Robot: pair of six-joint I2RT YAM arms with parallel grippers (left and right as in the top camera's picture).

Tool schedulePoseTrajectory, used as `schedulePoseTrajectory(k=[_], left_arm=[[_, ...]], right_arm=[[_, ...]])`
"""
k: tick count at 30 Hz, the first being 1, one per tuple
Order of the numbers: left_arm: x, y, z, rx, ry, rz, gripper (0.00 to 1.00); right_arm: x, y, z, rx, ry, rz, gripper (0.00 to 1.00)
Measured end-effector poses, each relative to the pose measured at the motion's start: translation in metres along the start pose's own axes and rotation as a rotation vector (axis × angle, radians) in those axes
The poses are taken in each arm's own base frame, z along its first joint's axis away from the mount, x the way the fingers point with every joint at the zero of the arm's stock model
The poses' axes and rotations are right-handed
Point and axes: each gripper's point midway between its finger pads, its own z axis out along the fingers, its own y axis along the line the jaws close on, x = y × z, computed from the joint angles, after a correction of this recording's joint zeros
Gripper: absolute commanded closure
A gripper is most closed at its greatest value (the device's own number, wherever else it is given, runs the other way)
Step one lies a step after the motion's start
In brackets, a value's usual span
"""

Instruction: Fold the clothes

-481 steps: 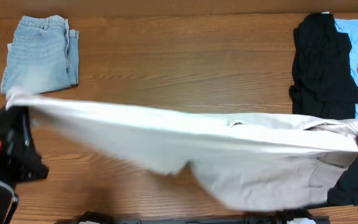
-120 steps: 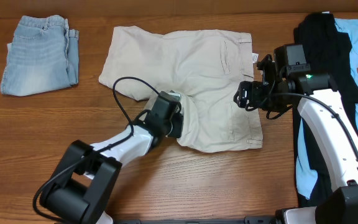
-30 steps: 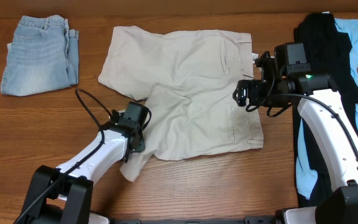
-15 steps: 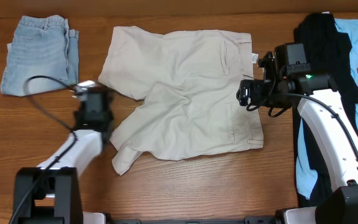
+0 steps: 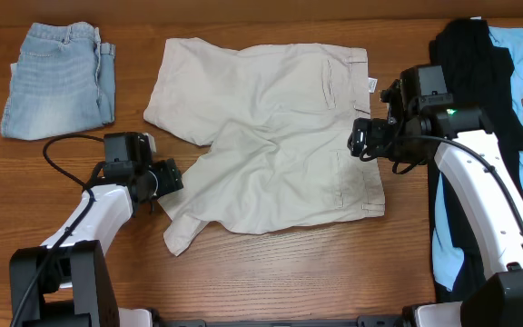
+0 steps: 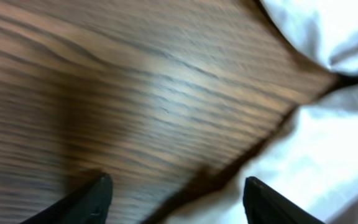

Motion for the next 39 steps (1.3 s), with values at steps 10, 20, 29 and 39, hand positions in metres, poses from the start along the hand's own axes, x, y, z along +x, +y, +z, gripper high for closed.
schedulePoseTrajectory(k=[10, 20, 29, 39], left_arm=[[0.010, -0.010, 0.005, 0.067, 0.056, 0.075, 0.36], [0.027, -0.006, 0.006, 0.055, 0.151, 0.080, 0.90], [0.012, -0.001, 0.012, 0.018, 0.088, 0.058, 0.96], [-0.109, 0.010, -0.017, -0.175, -0.293, 0.067, 0.96]], right_arm=[[0.000, -0.001, 0.000, 0.008, -0.001, 0.015, 0.02], [0.001, -0.002, 0.000, 0.013, 0.004, 0.023, 0.02], [0.001, -0.002, 0.000, 0.013, 0.002, 0.024, 0.02], [-0.002, -0.002, 0.000, 0.010, -0.009, 0.026, 0.02]])
